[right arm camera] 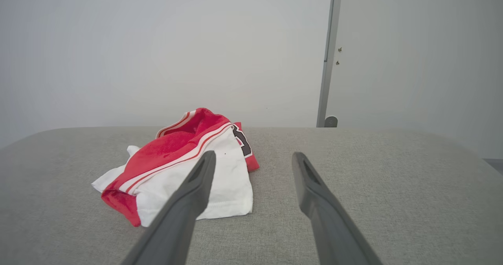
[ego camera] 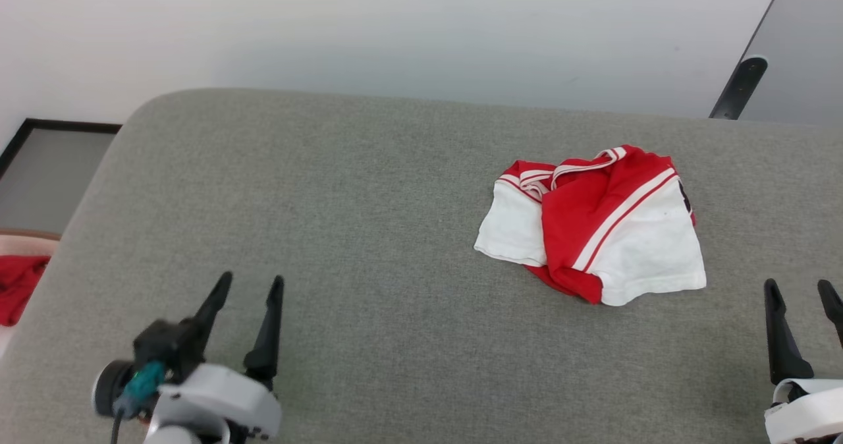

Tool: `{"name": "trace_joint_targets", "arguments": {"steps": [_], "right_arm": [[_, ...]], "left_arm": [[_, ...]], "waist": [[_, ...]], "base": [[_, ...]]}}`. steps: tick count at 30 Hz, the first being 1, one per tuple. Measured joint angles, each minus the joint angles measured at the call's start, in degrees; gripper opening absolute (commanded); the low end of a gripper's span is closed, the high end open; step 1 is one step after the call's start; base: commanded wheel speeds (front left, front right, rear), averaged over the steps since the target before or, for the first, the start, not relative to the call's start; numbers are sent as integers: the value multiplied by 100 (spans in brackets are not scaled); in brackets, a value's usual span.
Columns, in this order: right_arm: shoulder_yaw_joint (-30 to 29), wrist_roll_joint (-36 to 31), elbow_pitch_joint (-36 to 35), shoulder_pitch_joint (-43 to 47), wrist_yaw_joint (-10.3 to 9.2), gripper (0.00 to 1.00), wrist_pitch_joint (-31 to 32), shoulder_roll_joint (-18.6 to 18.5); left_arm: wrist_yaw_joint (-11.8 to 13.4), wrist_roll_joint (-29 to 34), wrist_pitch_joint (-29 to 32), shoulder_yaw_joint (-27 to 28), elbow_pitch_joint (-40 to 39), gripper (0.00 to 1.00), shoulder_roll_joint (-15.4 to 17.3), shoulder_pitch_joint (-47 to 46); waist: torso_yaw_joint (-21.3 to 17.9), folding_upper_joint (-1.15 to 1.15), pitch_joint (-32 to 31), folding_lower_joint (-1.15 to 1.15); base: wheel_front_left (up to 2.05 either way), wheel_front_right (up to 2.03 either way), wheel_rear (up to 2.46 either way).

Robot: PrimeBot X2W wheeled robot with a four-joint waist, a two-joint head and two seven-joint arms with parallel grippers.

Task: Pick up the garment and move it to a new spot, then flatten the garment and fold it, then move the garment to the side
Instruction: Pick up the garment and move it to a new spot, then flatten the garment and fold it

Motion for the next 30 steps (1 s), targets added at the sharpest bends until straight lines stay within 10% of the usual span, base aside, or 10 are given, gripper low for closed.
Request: {"name": "trace_joint_targets", "arguments": {"steps": [14,30], "right_arm": [[-120,-15,-80,137,0,100,-10,112],[-116,-21,-111,153,0,100,23,127]], "left_arm": [[-94,1373,0,1098,-740,100,-480,1227],[-543,1552,0,1601,-643,100,-847,1282]], "waist": [[-201,0,-50,0],[-264,0,-117,0]], "base": [[0,0,0],[0,0,0]]}}
